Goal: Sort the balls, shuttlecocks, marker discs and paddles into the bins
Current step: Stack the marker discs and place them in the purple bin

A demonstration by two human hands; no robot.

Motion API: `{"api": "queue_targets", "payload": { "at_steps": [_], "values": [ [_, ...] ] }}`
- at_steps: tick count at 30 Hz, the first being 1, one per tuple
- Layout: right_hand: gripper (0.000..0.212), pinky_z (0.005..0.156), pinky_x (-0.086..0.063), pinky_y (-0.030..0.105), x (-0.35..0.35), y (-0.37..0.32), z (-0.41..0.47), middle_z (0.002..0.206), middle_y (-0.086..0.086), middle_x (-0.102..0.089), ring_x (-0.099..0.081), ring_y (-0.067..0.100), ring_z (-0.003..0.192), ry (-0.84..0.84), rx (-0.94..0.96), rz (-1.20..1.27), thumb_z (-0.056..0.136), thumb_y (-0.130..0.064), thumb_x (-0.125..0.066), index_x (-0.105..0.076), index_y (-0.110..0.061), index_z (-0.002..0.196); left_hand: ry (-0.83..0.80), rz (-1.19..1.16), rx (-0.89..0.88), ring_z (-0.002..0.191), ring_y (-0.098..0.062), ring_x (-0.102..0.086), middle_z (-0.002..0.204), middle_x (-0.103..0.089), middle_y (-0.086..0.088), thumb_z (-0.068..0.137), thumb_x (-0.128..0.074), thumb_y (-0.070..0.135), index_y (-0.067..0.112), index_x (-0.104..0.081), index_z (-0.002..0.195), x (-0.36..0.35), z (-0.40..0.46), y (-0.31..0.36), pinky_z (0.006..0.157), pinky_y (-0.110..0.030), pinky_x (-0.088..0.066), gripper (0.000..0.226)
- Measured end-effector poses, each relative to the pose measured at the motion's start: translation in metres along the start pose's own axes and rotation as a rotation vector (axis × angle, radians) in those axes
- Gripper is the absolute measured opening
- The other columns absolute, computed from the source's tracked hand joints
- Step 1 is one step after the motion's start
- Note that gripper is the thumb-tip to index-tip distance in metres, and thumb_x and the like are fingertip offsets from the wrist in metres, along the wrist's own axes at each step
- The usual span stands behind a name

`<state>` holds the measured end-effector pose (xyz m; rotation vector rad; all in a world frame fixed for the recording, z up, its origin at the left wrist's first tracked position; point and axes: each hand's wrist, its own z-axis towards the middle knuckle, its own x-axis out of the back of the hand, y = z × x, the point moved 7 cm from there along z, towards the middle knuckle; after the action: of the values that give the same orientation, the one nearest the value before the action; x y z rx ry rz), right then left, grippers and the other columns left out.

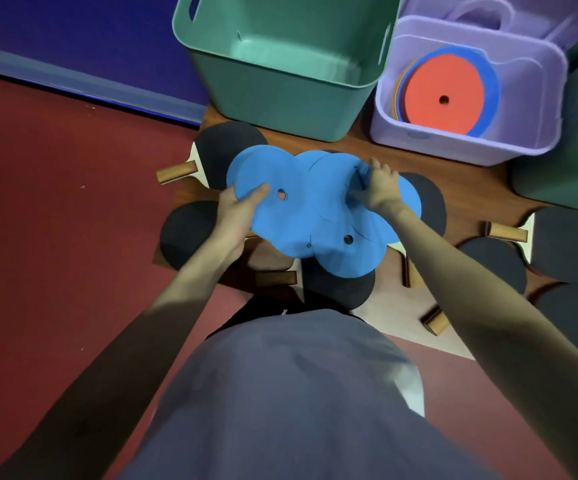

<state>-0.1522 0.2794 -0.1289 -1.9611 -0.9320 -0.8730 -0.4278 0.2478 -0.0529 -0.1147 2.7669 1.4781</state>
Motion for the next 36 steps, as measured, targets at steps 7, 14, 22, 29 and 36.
{"api": "queue_targets", "payload": {
  "at_steps": [7, 14, 22, 29, 36],
  "values": [
    [0.059, 0.092, -0.041, 0.038, 0.009, -0.005, 0.005, 0.12, 0.02, -0.035, -0.035, 0.036, 0.111, 0.084, 0.015, 0.009, 0.07, -0.01, -0.076, -0.042, -0.003, 0.118, 0.036, -0.016, -0.03, 0.108, -0.023, -0.066, 0.12, -0.067, -0.006, 0.093, -0.063, 0.014, 0.009, -0.058, 0.126, -0.005, -0.002, -0.005, 0.093, -0.046, -0.053, 0.034],
    [0.014, 0.061, -0.036, 0.036, 0.043, 0.006, -0.021, 0.09, 0.011, -0.05, -0.045, 0.03, 0.074, 0.163, 0.209, -0.023, 0.095, -0.015, -0.048, -0.052, -0.002, 0.098, 0.12, 0.013, -0.083, 0.106, -0.02, -0.066, 0.118, -0.067, -0.005, 0.094, -0.06, 0.015, 0.009, -0.058, 0.125, -0.009, -0.004, -0.005, 0.087, -0.036, -0.057, 0.031],
    [0.017, 0.046, -0.038, 0.017, 0.065, 0.03, -0.075, 0.074, 0.003, -0.054, -0.048, 0.007, 0.055, 0.154, 0.074, 0.981, 0.101, -0.012, -0.044, -0.056, -0.009, 0.089, 0.147, -0.001, -0.071, 0.103, -0.017, -0.066, 0.113, -0.068, -0.002, 0.096, -0.057, 0.02, 0.014, -0.059, 0.12, -0.02, -0.004, -0.006, 0.081, -0.031, -0.057, 0.024],
    [0.016, 0.055, -0.036, 0.029, 0.036, 0.007, -0.091, 0.073, 0.003, -0.061, -0.049, 0.018, 0.061, -0.125, 0.048, 1.281, 0.1, -0.018, -0.048, -0.061, -0.019, 0.091, -0.021, -0.172, 0.131, 0.105, -0.019, -0.068, 0.113, -0.071, 0.001, 0.092, -0.045, 0.061, 0.024, -0.067, 0.115, -0.066, -0.014, -0.014, 0.091, -0.039, -0.054, 0.049],
    [0.022, 0.043, -0.035, 0.019, 0.017, 0.008, -0.09, 0.063, 0.011, -0.047, -0.04, 0.01, 0.045, -0.056, 0.047, 0.928, 0.096, -0.024, -0.056, -0.052, -0.008, 0.081, -0.036, -0.053, 0.078, 0.103, -0.024, -0.067, 0.113, -0.07, -0.006, 0.092, -0.062, 0.014, 0.013, -0.064, 0.116, -0.082, -0.021, -0.015, 0.09, -0.044, -0.055, 0.025]
  ]
}}
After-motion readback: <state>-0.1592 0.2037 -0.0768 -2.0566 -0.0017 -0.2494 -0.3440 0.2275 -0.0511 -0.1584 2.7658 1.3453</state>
